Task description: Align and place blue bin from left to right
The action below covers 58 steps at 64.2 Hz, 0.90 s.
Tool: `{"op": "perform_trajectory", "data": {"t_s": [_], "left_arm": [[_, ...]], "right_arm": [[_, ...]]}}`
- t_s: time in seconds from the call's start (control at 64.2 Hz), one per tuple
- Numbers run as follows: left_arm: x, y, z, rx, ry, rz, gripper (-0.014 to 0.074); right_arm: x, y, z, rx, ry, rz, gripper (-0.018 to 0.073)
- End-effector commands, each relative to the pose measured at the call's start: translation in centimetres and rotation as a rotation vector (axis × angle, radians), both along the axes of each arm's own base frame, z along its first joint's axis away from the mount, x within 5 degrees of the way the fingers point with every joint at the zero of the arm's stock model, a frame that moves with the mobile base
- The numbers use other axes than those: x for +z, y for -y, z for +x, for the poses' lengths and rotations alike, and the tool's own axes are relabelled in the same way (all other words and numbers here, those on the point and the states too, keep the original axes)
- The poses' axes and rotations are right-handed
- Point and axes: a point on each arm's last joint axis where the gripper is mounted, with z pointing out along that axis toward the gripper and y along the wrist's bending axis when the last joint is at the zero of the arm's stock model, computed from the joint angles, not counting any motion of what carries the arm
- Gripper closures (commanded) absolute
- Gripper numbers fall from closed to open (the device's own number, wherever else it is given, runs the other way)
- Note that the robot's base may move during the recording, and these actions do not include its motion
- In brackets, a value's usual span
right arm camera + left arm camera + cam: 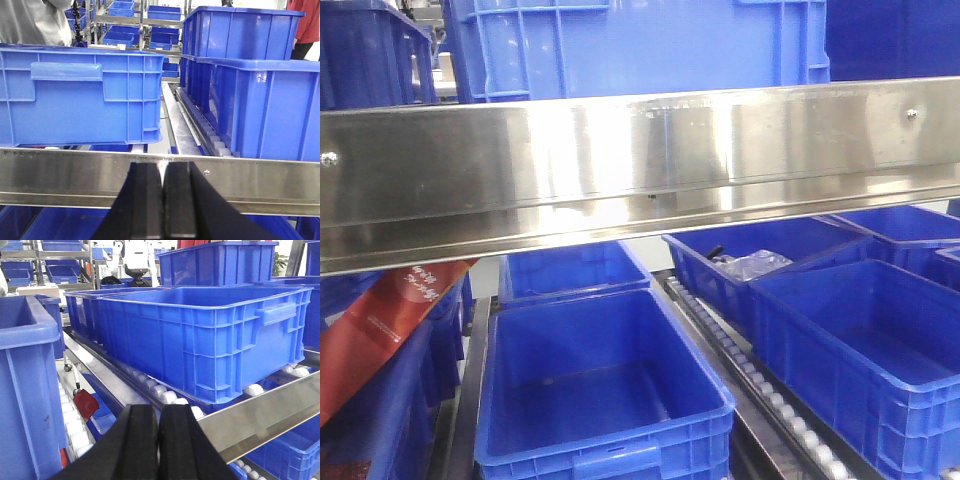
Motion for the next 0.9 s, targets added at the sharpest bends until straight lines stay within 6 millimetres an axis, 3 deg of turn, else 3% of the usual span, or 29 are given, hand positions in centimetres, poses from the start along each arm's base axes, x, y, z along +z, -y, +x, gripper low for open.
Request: {"op": "perform_trajectory", "data": {"t_s": [0.0, 0.312, 0.452, 0.748, 0.795, 0.888], "left_arm": [[0.2, 0.0, -0.2, -0.015, 0.025, -0.01, 0.0594], [-0.1, -0.1, -0.3, 0.058, 0.021, -0.014, 0.0594], [-2.4, 0.0, 0.5, 0.152, 0.053, -0.027, 0.0594], [-11.9, 0.2, 3.4, 0.239, 0.035, -0.065, 0.0594], [-11.9, 0.1, 3.5, 0.255, 0.099, -0.07, 0.0594], [-12.3, 0.1, 3.5, 0.271, 0.057, -0.056, 0.0594]], "right_arm": [[0.2, 0.0, -0.1, -0.003, 0.032, -0.011, 0.0629], [0.2, 0.0, -0.1, -0.003, 0.032, -0.011, 0.0629], [0.2, 0.0, -0.1, -0.003, 0.032, -0.011, 0.0629], [0.2, 0.0, -0.1, -0.003, 0.032, -0.011, 0.0629], [0.2, 0.0, -0.1, -0.003, 0.032, -0.011, 0.0629], [0.2, 0.0, -0.1, -0.003, 0.034, -0.01, 0.0629]]}}
